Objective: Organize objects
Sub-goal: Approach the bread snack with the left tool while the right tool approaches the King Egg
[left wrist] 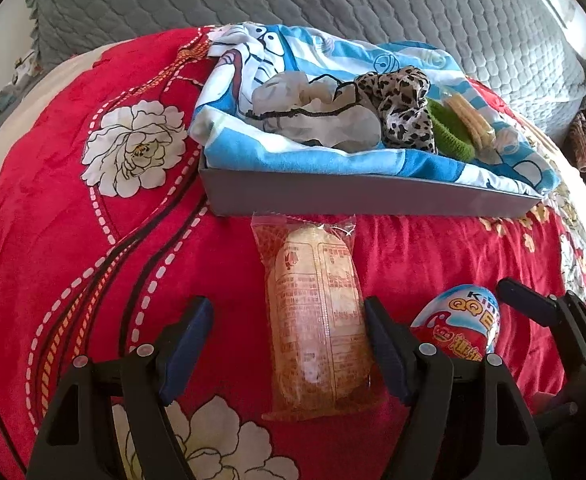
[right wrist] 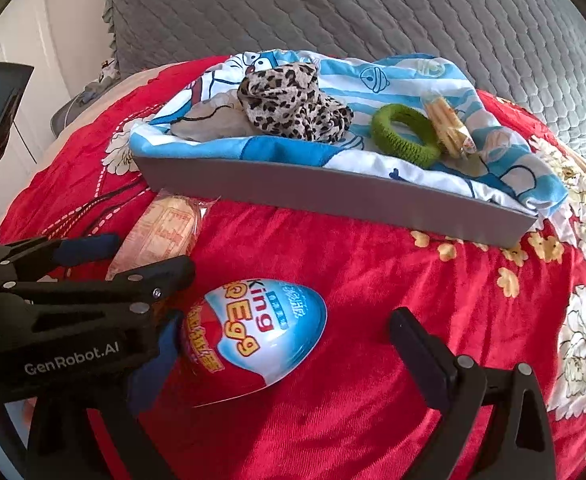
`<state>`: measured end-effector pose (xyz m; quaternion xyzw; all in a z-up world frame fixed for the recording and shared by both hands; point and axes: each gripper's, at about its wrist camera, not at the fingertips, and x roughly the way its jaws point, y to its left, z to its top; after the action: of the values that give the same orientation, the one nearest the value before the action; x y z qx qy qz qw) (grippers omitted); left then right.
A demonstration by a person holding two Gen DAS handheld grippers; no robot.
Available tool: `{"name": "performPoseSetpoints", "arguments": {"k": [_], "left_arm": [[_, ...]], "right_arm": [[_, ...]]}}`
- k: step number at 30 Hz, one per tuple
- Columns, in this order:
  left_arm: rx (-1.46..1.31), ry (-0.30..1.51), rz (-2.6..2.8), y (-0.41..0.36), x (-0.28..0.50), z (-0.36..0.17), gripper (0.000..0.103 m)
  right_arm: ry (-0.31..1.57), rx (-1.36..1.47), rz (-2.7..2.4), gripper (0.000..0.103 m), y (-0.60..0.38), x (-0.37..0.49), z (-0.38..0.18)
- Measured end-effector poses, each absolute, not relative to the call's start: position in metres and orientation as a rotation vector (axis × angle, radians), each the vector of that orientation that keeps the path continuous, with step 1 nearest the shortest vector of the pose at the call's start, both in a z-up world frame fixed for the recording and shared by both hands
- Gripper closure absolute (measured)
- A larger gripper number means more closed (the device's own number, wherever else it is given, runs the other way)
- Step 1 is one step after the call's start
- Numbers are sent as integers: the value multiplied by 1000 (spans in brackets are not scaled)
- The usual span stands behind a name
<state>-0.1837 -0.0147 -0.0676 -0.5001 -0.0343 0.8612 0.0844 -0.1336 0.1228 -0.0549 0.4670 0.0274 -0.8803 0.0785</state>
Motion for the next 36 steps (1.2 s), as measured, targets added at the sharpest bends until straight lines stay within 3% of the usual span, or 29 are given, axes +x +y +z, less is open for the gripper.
{"name": "performPoseSetpoints", "arguments": {"k": [8,14,16,22,36], "left_arm": [[-1483,-85,2574,-12,-189,-72,26],[-1472,-113,2566,-15,-190,-71,28],[-1470,-124,2561,-16,-191,-70,35],[-1455,-116,2554,-15,-189,-68,55],[-1438,-120,2546,-14,-184,-63,59]], "right_arm": [[88,1381,-2616,13,124,-137,-58],[79,1377,-2593,33,125,-139,-57],[69,1374,-2579,40,126,-139,-56],[24,1374,-2556,41,130,-140,-54],[17,1386,-2533,41,133,-140,-51]]}}
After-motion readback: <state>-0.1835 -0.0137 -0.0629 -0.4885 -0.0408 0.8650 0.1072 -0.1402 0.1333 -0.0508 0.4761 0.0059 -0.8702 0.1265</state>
